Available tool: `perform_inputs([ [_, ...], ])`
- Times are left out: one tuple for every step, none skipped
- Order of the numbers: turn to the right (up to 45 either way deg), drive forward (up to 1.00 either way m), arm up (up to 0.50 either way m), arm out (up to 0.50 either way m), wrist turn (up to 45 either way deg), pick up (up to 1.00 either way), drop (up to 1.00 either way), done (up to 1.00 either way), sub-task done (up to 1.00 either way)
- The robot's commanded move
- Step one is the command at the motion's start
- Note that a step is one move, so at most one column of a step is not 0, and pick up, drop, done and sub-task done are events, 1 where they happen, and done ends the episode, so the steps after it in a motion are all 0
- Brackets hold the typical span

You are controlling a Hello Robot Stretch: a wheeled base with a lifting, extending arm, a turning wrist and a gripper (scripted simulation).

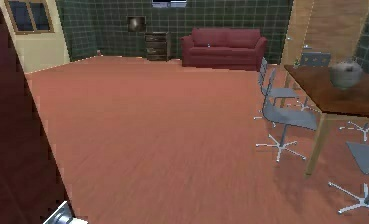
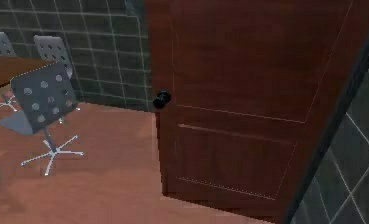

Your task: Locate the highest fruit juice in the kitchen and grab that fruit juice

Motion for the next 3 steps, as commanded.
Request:
perform_inputs([
  [0.0,1.00,0.00,0.00,0.0,0.00,0.00,0.00,0.00],
  [-12.0,0.00,0.00,0.00,0.0,0.00,0.00,0.00,0.00],
  [0.0,0.05,0.00,0.00,0.0,0.00,0.00,0.00,0.00],
])
